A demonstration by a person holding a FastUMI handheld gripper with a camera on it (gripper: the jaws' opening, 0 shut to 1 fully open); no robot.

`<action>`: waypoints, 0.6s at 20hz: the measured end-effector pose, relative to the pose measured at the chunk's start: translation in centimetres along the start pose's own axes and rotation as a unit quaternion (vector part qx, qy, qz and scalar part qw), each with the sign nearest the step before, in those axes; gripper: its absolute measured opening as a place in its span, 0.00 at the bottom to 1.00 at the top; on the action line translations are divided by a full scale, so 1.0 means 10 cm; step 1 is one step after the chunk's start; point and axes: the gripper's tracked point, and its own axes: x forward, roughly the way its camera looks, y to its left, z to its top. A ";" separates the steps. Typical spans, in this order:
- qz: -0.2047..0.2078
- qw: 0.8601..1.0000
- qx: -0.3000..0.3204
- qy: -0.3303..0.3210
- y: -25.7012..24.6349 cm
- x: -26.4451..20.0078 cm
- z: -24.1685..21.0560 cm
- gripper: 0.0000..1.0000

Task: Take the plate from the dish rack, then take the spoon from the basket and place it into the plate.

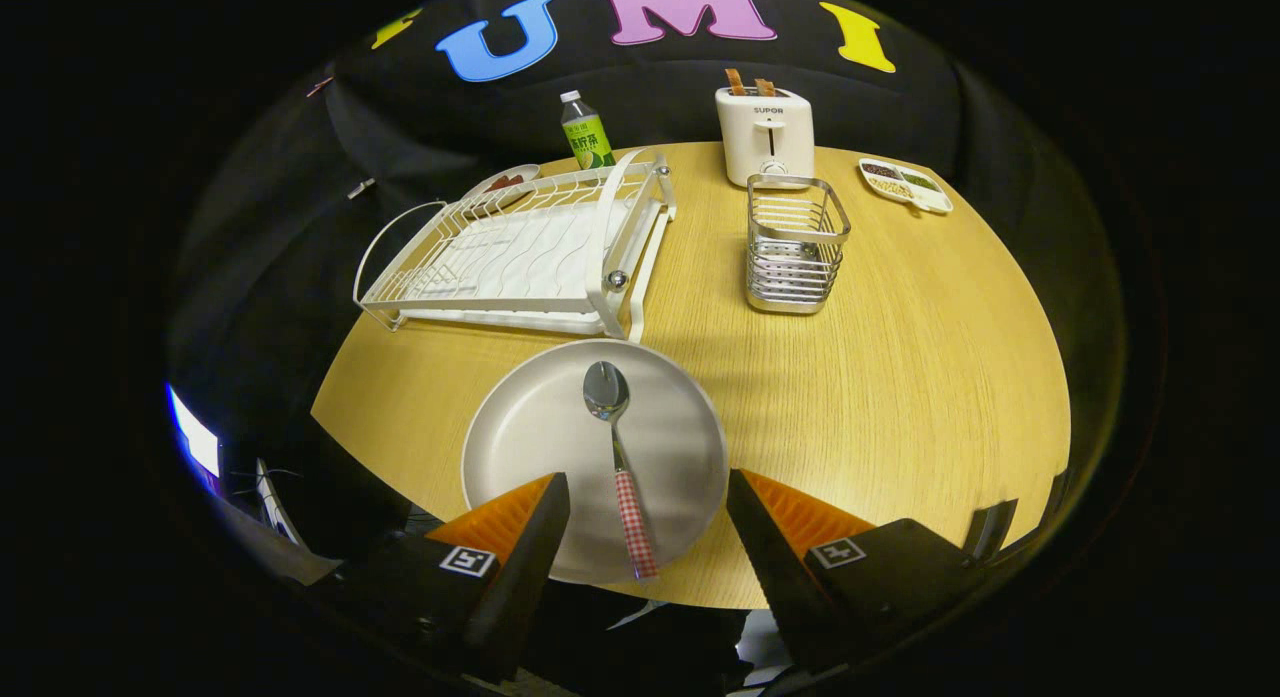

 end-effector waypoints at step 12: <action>-0.013 0.997 -0.009 -0.071 0.02 -0.39 0.61 0.99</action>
